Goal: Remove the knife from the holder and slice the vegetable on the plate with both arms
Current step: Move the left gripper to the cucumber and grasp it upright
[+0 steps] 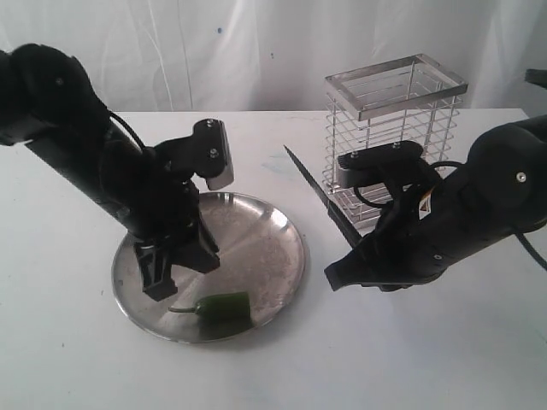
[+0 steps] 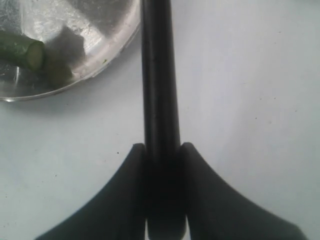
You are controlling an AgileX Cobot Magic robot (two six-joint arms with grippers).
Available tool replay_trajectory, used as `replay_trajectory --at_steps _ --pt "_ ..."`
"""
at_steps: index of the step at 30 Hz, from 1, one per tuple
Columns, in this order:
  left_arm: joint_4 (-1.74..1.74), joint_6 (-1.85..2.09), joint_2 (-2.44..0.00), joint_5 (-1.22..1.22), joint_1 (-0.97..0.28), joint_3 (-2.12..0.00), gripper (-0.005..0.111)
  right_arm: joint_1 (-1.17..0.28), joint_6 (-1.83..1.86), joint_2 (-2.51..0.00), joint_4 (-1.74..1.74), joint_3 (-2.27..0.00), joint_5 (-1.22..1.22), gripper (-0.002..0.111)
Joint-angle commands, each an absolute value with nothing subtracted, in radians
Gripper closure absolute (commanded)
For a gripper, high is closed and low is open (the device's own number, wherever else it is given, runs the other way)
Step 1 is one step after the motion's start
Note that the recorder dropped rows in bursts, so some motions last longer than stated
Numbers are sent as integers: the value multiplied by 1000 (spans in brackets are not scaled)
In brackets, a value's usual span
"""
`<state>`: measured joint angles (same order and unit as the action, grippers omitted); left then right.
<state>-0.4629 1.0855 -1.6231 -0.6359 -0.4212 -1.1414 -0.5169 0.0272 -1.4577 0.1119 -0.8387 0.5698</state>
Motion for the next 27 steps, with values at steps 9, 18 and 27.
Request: replay_trajectory --at_steps 9,18,27 --pt "-544 1391 -1839 -543 -421 -1105 37 -506 22 -1456 134 -837 559 108" --pt "-538 1381 -1879 -485 -421 -1105 79 -506 22 -1456 154 -837 559 108" --pt "-491 1256 -1876 -281 -418 -1108 106 -506 22 -1458 160 -837 559 108"
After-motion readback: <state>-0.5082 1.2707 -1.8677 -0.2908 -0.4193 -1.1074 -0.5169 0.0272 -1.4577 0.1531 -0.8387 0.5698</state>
